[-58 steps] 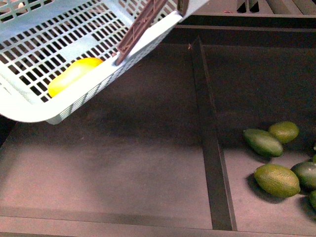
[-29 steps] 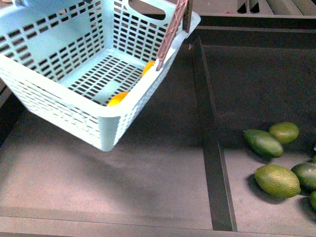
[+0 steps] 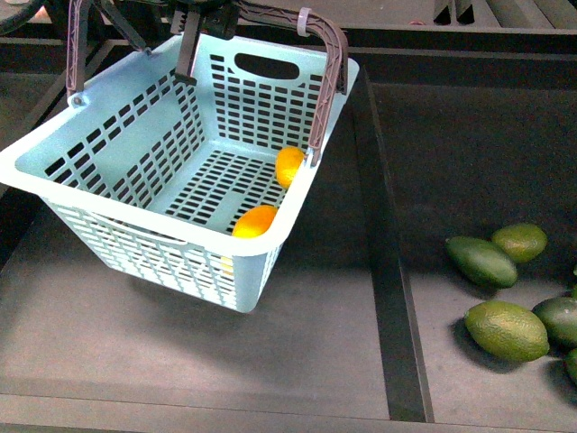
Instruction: Pick lemon and mango into basket
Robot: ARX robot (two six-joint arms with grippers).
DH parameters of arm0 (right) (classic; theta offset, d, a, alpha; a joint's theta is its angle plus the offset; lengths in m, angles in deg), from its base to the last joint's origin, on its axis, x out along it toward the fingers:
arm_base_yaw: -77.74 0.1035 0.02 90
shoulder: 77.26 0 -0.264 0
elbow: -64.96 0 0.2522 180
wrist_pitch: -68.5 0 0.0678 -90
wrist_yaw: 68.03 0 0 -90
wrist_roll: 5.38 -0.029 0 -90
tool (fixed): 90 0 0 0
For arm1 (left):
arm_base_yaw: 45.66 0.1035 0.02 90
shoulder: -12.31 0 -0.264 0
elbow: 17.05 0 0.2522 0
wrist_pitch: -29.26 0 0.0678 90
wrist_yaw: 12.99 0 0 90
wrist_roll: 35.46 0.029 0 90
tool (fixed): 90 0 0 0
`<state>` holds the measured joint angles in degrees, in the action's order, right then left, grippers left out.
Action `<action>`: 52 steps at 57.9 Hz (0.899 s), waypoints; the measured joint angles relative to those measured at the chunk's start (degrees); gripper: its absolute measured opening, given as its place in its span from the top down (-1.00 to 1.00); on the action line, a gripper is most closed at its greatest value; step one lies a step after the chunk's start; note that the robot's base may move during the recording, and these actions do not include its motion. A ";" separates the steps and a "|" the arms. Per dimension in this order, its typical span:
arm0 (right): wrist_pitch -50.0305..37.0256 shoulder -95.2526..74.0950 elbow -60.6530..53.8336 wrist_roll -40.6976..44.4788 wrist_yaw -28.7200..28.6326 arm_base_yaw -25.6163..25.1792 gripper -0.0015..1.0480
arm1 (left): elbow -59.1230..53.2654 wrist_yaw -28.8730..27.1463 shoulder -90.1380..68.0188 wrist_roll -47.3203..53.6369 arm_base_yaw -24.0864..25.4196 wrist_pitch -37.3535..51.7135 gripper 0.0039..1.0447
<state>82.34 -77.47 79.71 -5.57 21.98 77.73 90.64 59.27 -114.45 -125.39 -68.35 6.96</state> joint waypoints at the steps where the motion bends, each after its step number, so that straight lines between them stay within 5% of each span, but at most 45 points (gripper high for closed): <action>1: 0.00 0.00 0.00 0.00 -0.02 0.00 -0.83 | -0.09 0.00 0.00 0.00 0.00 0.02 0.88; 44: 0.00 0.00 0.00 0.02 0.00 0.00 -0.83 | -0.22 -0.02 0.02 -0.17 0.00 0.07 0.88; 52: 0.00 0.00 0.00 0.02 0.00 0.00 -0.83 | -0.46 -0.31 0.00 0.11 0.04 0.07 0.44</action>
<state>82.34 -77.47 79.71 -5.55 21.98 77.73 90.18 58.97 -114.45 -125.28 -68.31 7.03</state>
